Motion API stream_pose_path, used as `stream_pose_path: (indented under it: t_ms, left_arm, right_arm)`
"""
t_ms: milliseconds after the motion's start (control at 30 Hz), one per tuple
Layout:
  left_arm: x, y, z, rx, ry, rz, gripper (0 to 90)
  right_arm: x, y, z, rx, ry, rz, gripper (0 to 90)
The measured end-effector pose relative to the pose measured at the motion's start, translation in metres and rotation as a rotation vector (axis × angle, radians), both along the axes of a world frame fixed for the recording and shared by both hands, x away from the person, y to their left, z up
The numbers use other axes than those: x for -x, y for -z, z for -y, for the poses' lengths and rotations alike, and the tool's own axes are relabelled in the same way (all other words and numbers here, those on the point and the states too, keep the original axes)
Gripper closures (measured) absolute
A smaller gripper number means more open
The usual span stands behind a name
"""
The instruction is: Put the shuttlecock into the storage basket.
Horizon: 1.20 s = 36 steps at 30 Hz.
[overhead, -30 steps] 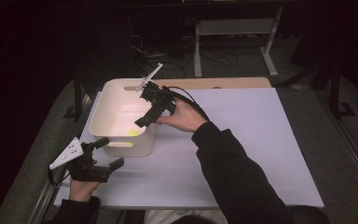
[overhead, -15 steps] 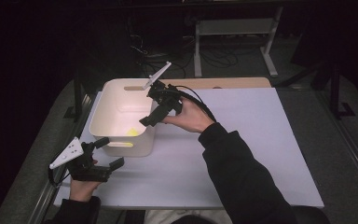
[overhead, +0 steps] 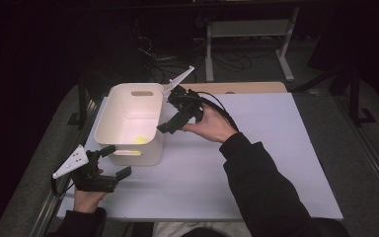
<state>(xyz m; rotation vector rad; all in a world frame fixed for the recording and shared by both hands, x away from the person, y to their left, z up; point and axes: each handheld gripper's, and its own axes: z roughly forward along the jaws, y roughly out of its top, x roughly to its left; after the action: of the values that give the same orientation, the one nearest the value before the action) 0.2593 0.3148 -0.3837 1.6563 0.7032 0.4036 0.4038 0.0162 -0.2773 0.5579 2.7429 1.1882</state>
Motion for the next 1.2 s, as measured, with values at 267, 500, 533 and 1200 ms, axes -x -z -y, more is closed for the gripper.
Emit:
stream_pose_path:
  t_ms: [267,500,533,1200]
  left_arm:
    - [0.000,0.000,0.000,0.000,-0.001,0.000,0.0]
    - [0.000,0.000,0.000,-0.002,-0.002,-0.001,0.0]
    - [0.000,0.000,0.000,-0.001,-0.002,-0.001,0.0]
    - [0.000,0.000,0.000,-0.004,-0.005,-0.003,0.0]
  right_arm:
    - [0.001,0.002,0.012,-0.008,0.017,0.006,0.0]
    - [0.003,0.004,0.022,-0.016,0.028,0.008,0.0]
    - [0.003,0.004,0.023,-0.017,0.029,0.011,0.0]
    - [0.003,0.019,0.060,-0.017,0.099,-0.006,0.0]
